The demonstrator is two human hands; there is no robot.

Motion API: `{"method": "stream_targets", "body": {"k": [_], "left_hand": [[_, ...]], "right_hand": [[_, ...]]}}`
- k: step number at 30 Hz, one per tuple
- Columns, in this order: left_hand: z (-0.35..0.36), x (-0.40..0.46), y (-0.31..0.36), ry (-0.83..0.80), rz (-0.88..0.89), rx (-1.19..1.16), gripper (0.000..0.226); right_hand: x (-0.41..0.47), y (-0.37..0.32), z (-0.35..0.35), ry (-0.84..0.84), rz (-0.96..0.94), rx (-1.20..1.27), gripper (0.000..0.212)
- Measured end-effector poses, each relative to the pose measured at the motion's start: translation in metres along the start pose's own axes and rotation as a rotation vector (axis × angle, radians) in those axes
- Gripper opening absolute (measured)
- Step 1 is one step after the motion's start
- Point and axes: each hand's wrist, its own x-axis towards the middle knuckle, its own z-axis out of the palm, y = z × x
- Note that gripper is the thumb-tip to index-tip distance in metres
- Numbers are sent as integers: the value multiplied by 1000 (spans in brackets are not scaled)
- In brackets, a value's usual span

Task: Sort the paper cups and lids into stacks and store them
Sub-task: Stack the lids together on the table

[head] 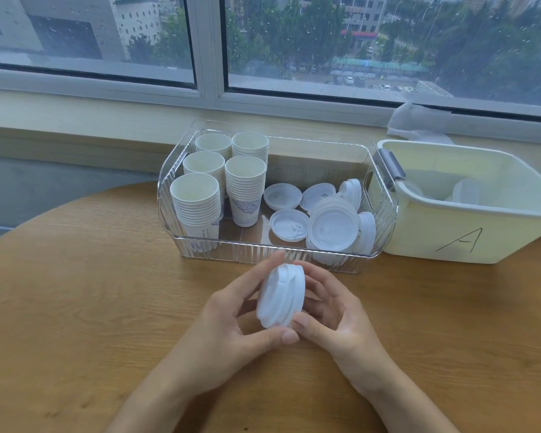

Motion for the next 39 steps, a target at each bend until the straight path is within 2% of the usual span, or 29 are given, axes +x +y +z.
{"method": "stream_targets", "body": {"k": [5, 12, 18, 20, 23, 27, 31, 34, 39], "left_hand": [[14, 0, -5, -27, 66, 205, 103], [26, 1, -8, -13, 51, 216, 93], [23, 1, -11, -6, 32, 211, 85], [17, 1, -13, -28, 19, 171, 82], [8, 1, -11, -68, 11, 83, 74], [-1, 1, -7, -9, 9, 93, 64], [-6, 2, -5, 59, 24, 113, 56], [-10, 1, -1, 148, 47, 27, 49], [-7, 0, 5, 150, 40, -144, 39]], "right_hand": [[0, 4, 3, 50, 8, 5, 71], [1, 4, 7, 92, -3, 46, 57], [4, 10, 8, 155, -12, -20, 72], [4, 8, 10, 160, -46, -47, 60], [3, 4, 6, 264, -120, -170, 36], [0, 1, -3, 372, -218, -286, 25], [-1, -1, -1, 344, -218, -201, 32], [-2, -3, 1, 289, -200, -104, 30], [0, -8, 0, 232, -152, 12, 58]]}}
